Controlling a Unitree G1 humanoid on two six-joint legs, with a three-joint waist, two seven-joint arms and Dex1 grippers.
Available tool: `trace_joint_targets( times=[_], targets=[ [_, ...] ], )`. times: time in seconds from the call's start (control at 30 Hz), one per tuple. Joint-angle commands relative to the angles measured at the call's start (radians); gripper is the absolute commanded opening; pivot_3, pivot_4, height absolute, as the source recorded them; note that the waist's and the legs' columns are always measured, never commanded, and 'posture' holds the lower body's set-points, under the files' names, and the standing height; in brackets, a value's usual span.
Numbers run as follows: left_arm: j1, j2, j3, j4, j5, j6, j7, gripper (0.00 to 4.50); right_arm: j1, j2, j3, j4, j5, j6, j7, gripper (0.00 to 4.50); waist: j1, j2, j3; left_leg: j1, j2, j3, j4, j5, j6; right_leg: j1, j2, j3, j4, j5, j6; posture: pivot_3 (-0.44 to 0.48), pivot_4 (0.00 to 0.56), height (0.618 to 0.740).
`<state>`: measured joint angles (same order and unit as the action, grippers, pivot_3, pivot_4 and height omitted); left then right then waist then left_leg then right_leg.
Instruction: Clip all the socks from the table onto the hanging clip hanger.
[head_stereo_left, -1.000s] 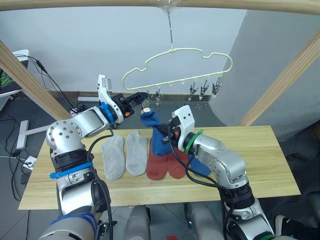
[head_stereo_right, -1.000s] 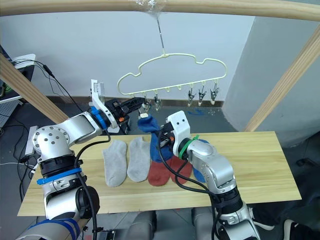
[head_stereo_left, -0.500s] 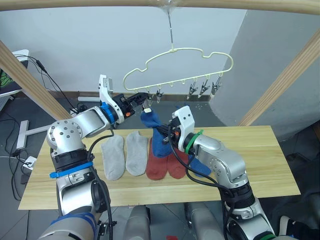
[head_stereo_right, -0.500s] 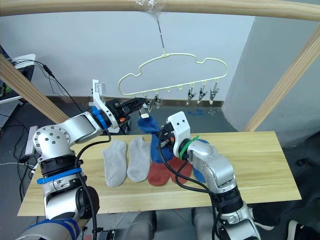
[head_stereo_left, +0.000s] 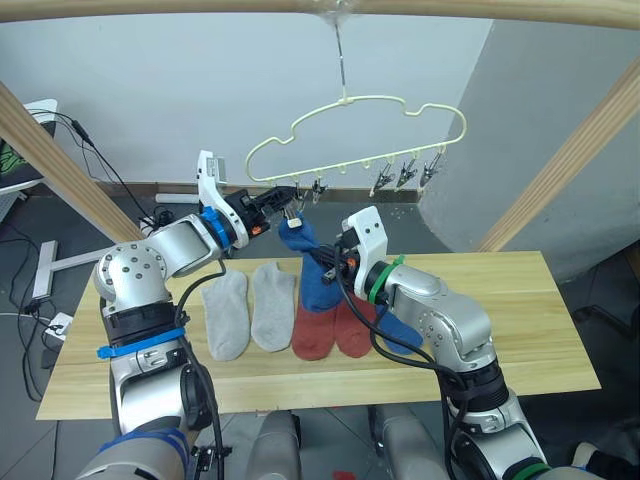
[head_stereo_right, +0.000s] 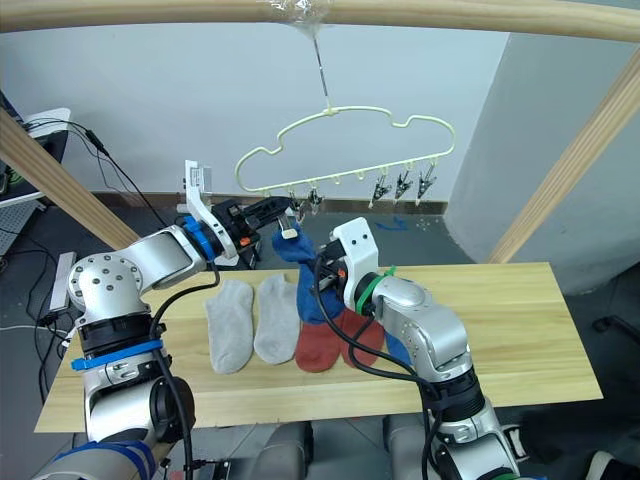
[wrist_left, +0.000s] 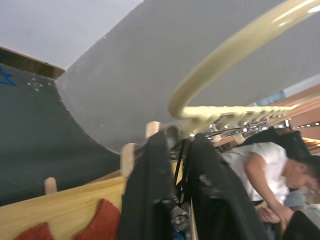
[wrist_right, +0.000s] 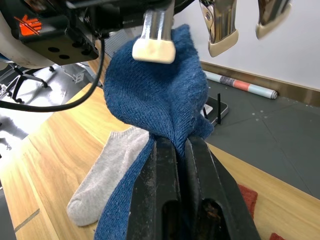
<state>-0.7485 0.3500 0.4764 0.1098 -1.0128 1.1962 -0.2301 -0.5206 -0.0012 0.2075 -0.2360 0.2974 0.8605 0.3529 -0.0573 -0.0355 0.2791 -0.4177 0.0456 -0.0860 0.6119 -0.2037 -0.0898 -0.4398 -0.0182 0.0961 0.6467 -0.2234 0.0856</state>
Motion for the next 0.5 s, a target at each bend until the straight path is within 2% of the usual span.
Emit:
trace_joint_targets(
  times=[0.03,0.2,0.3,0.5],
  targets=[
    [-0.004,0.009,0.010,-0.032,-0.033,-0.004,-0.013,2.01,-0.010,0.005,-0.004,-0.044,0.022,-0.004,0.002,0.00,0.000,0.000,0.000,0.000,0.000,0.000,0.000,0.000,0.000,0.000,0.000,0.000,0.000,0.000,0.000,0.013,0.271,0.740],
    [0.012,0.027,0.025,-0.045,-0.065,0.018,-0.012,3.58,-0.018,-0.004,0.006,-0.029,0.010,-0.018,0.008,0.00,0.000,0.000,0.000,0.000,0.000,0.000,0.000,0.000,0.000,0.000,0.000,0.000,0.000,0.000,0.000,0.017,0.270,0.740],
    [0.039,0.050,0.079,-0.058,-0.136,0.058,0.017,4.48,-0.021,-0.001,0.011,-0.010,0.008,-0.029,0.009,0.00,-0.003,0.000,0.000,0.000,0.000,0.000,0.000,0.000,0.000,0.000,0.000,0.000,0.000,0.000,0.000,0.022,0.265,0.740],
    [0.117,0.131,0.131,-0.118,-0.232,0.114,0.042,4.48,-0.060,0.024,0.015,0.091,0.000,-0.084,0.013,0.00,0.001,0.000,0.000,0.000,0.000,0.000,0.000,0.000,0.000,0.000,0.000,0.000,0.000,0.000,0.000,0.052,0.253,0.740]
  ],
)
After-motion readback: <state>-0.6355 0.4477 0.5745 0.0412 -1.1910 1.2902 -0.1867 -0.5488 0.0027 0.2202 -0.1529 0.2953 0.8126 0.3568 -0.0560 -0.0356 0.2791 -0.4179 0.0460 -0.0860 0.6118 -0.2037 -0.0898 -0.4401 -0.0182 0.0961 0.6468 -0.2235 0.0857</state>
